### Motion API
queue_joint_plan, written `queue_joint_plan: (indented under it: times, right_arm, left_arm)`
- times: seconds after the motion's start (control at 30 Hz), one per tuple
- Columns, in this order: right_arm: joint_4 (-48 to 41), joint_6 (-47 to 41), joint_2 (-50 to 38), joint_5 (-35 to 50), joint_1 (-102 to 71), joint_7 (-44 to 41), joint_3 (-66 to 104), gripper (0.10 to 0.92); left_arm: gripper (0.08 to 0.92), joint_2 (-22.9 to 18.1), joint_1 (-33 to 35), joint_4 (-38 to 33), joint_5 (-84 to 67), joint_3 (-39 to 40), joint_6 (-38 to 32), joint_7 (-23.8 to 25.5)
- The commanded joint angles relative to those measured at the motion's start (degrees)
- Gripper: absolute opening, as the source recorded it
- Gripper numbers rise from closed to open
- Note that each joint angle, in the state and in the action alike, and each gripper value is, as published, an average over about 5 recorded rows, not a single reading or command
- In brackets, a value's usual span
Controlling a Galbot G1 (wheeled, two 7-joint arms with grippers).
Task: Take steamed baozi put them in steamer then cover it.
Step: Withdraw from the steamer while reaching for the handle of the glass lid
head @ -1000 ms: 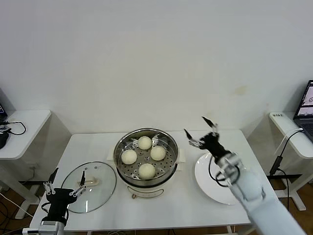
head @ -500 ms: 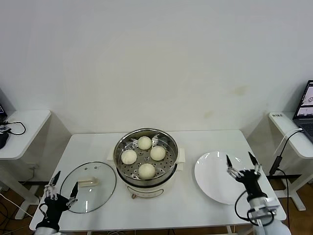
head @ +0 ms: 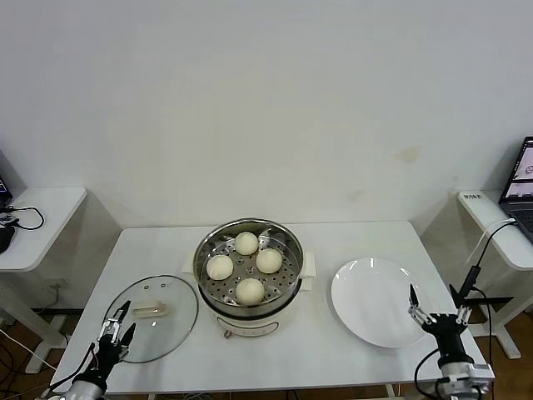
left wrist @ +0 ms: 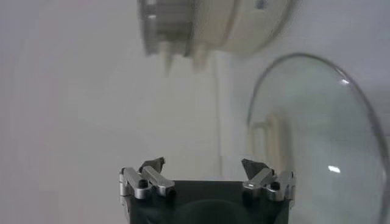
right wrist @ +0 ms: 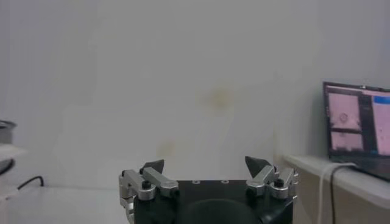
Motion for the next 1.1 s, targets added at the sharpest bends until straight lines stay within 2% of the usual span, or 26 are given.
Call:
queue_joint_plan:
  times: [0.03, 0.27, 0.67, 1.1]
  right_arm:
    - [-0.3, 0.8, 2.5, -1.6, -2.4, -0.4, 2.6, 0.823]
    - [-1.0, 0.8, 2.8, -2.2, -2.9, -0.1, 2.8, 0.823]
    - [-1.0, 0.7, 3.4, -2.7, -3.8, -0.2, 3.3, 0.823]
    - [-0.7, 0.6, 4.2, -3.0, -4.3, -0.5, 3.5, 0.823]
  left_arm:
    - [0.823, 1.1, -5.7, 4.7, 6.5, 3.8, 0.2, 1.4]
    - [0.823, -0.2, -9.5, 7.1, 6.6, 5.4, 0.7, 1.6]
    - [0.823, 0.2, -16.2, 12.4, 5.4, 6.9, 1.3, 1.8]
    - [0.823, 0.7, -19.9, 16.3, 4.0, 8.2, 1.6, 1.9]
